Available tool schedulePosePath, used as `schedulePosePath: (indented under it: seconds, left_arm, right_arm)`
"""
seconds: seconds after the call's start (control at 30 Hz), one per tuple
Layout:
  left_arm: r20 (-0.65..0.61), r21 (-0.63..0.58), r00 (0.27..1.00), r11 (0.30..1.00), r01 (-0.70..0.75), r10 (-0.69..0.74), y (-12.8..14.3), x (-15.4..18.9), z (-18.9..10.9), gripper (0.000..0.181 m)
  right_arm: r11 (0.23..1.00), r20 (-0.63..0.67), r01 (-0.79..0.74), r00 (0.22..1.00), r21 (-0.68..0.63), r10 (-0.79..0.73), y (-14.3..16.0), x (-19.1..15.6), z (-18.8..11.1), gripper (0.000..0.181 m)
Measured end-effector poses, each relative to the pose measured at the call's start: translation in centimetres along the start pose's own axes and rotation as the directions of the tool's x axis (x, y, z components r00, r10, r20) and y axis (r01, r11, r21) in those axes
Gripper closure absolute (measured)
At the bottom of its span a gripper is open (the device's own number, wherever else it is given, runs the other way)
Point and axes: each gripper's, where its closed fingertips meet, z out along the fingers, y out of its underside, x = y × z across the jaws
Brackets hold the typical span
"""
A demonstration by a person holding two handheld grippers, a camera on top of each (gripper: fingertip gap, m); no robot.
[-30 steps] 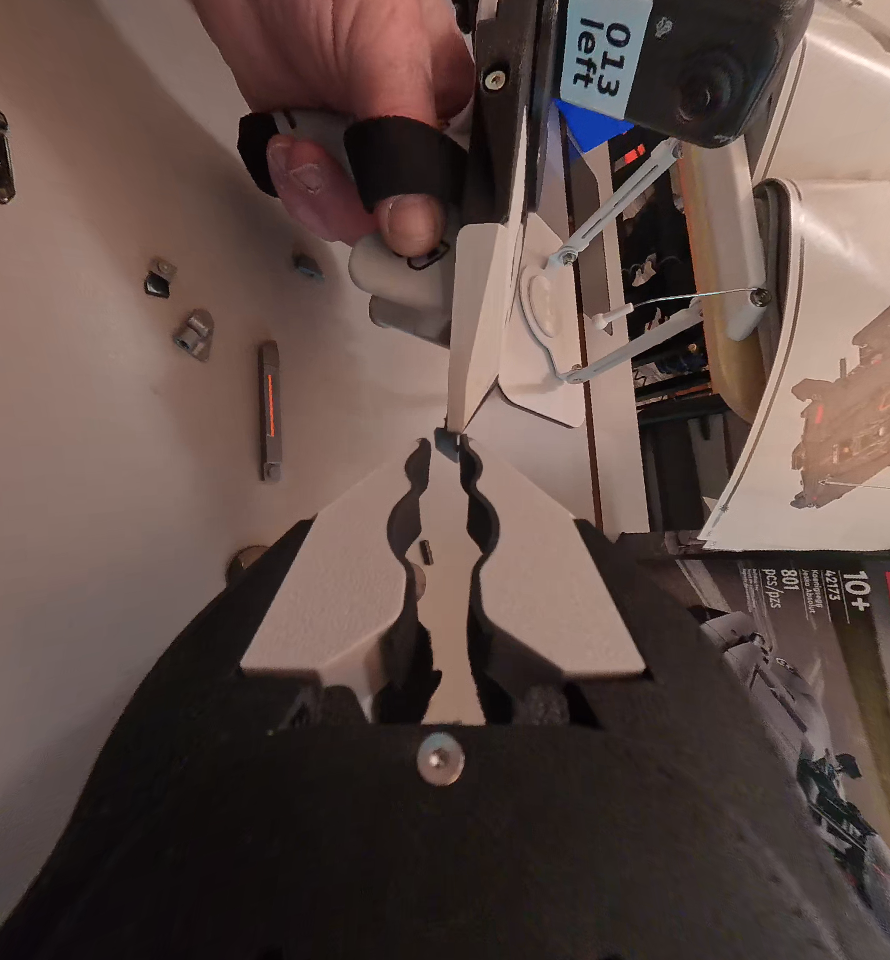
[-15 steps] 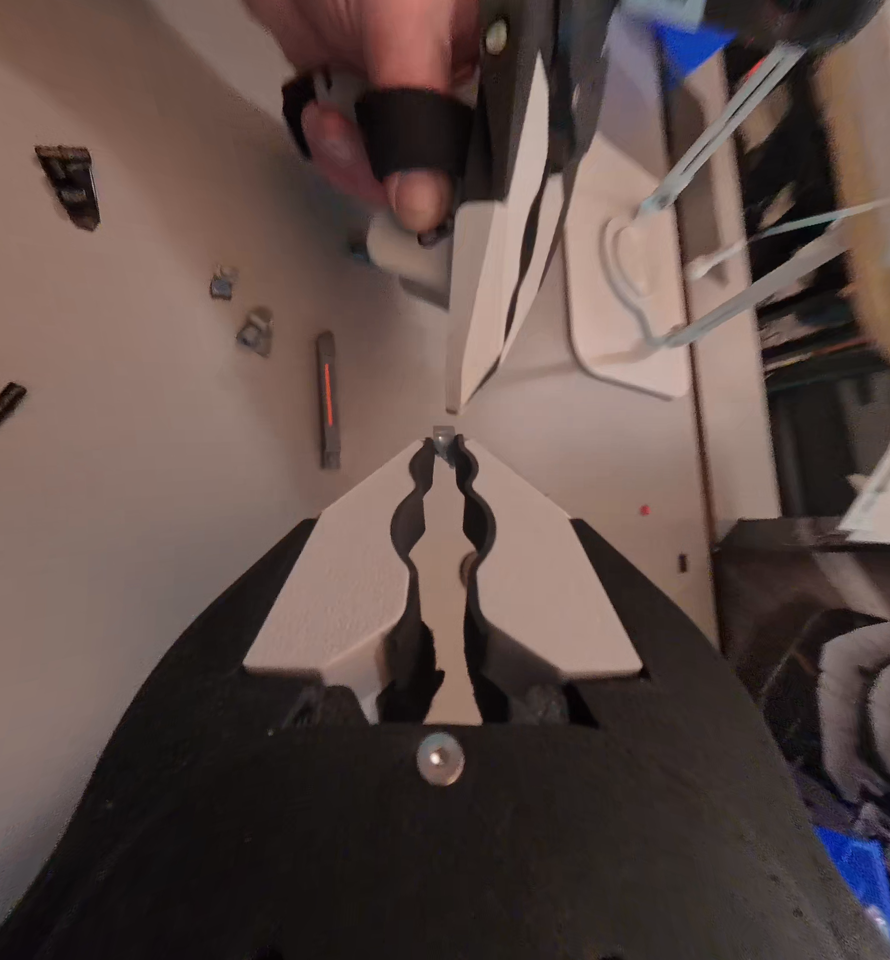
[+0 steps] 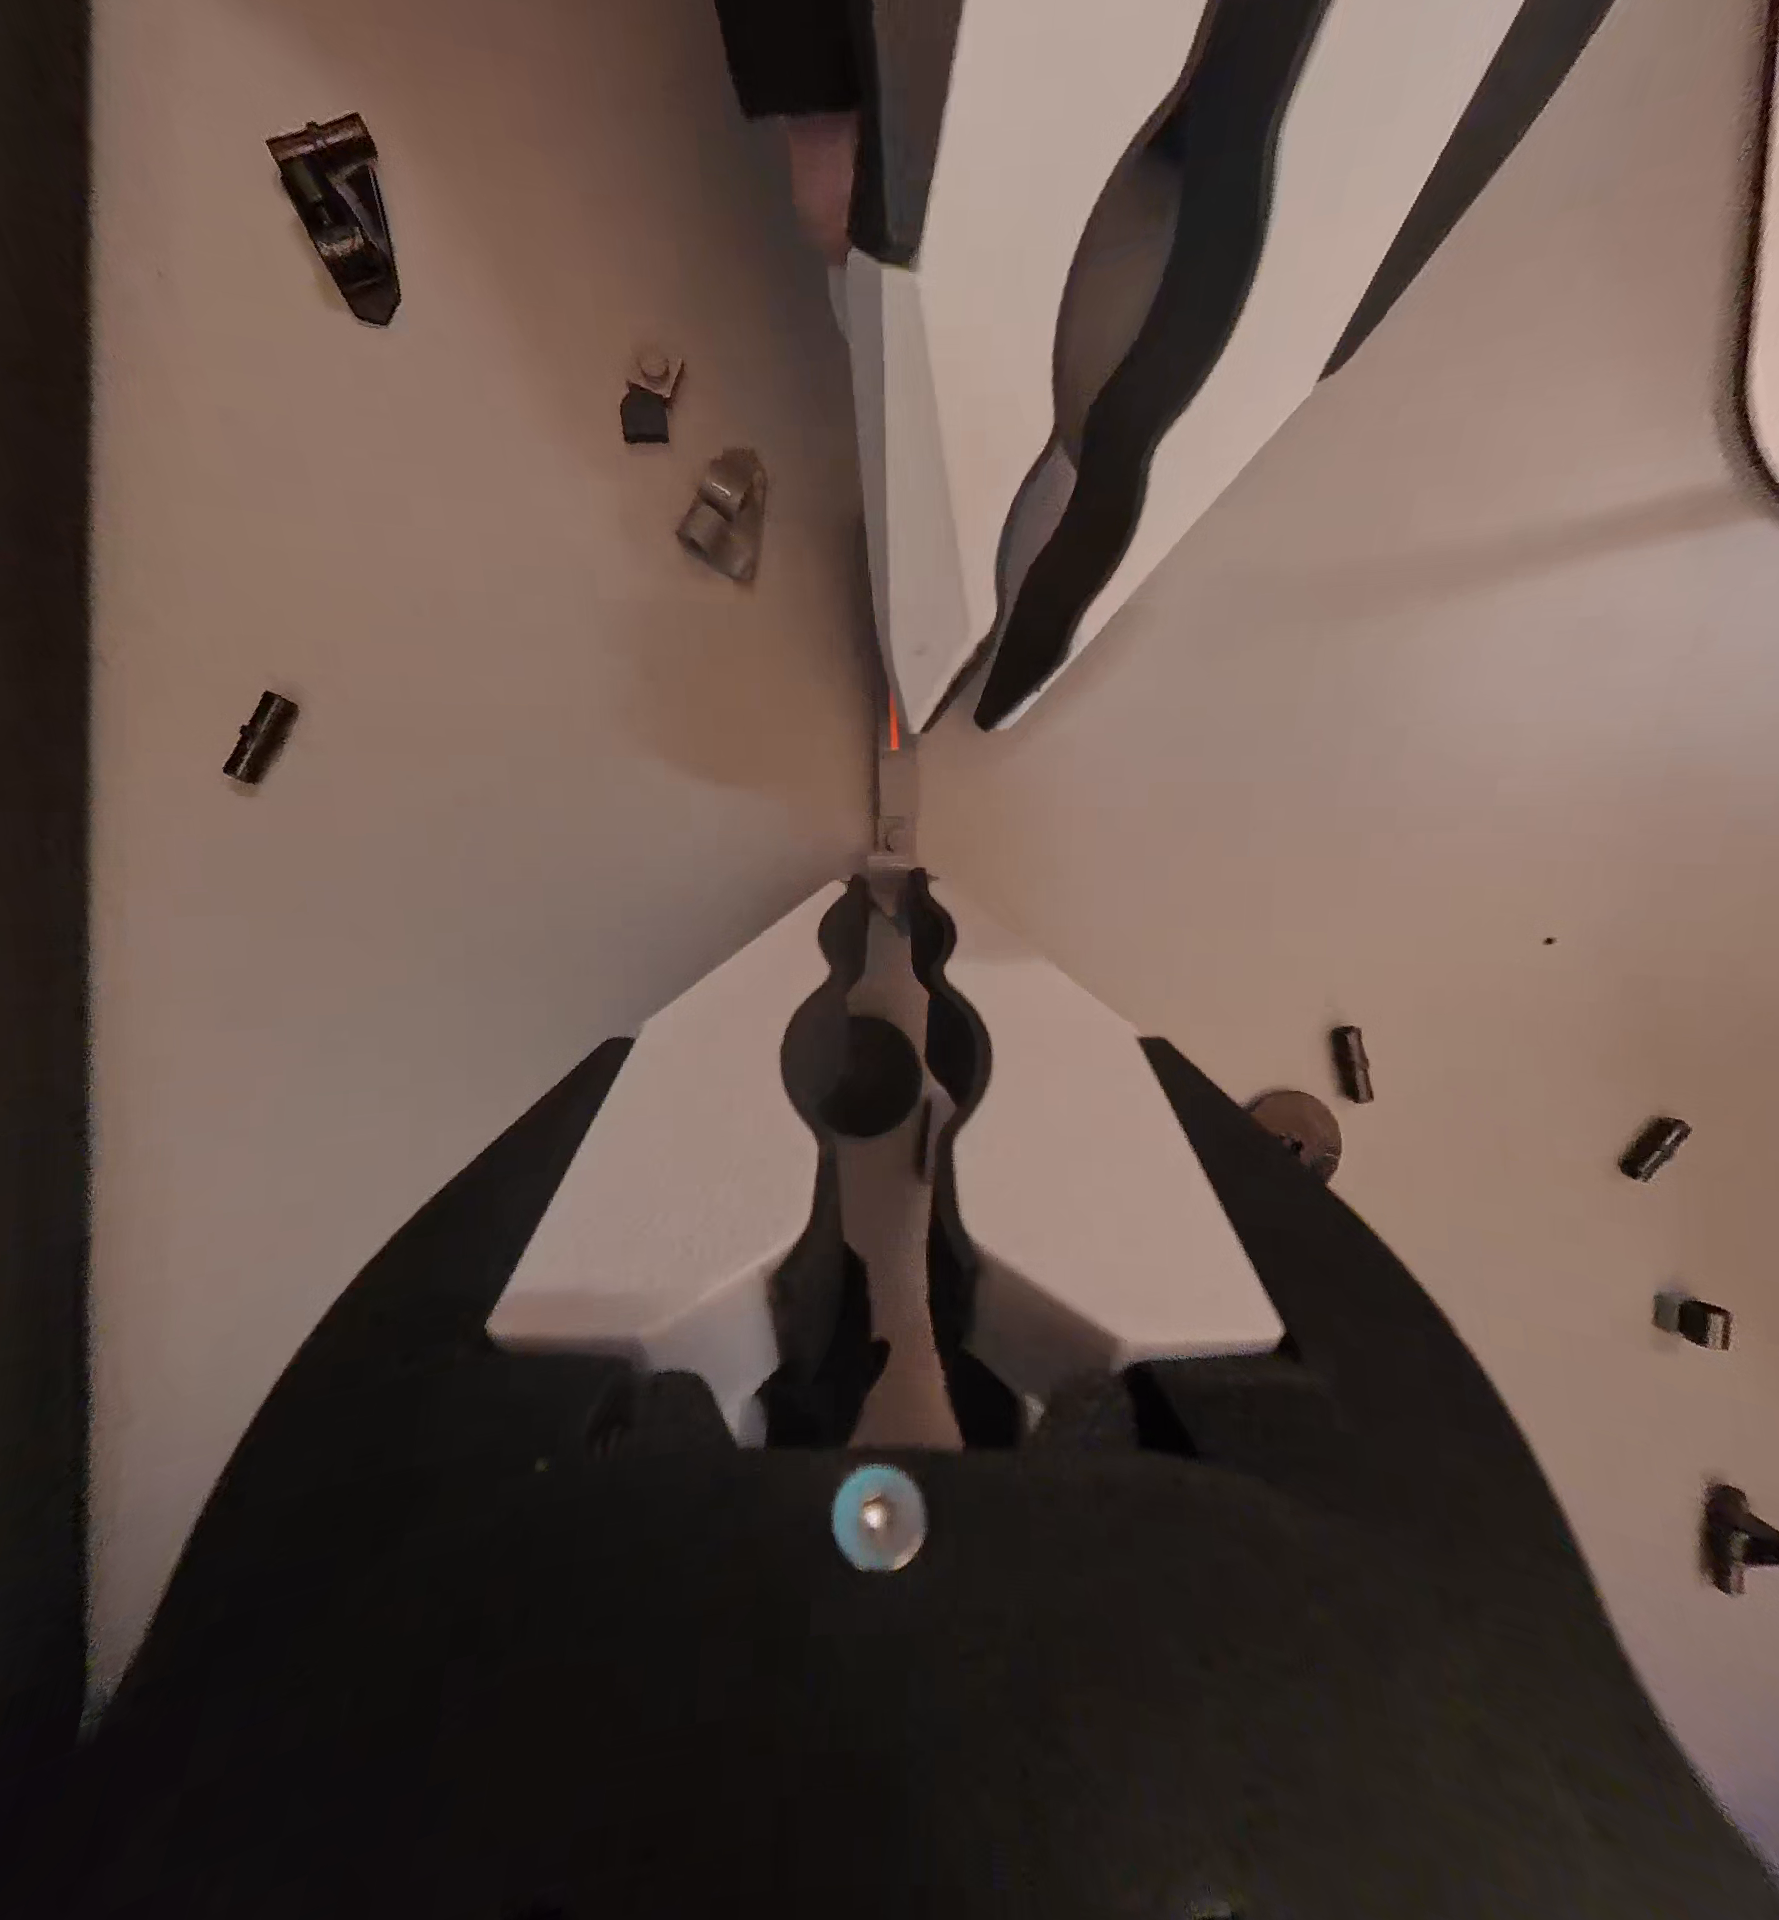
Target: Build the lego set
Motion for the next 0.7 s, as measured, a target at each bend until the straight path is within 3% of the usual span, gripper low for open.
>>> schedulePosePath:
  seconds: [0.7]
  left_arm:
    - [-0.031, -0.038, 0.999, 0.998, -0.045, 0.044, 0.5, 0.8, 1.1, 0.179]
  right_arm:
    - [0.999, -0.004, -0.029, 1.000, 0.013, 0.029, -0.2, 0.4, 0.4, 0.174]
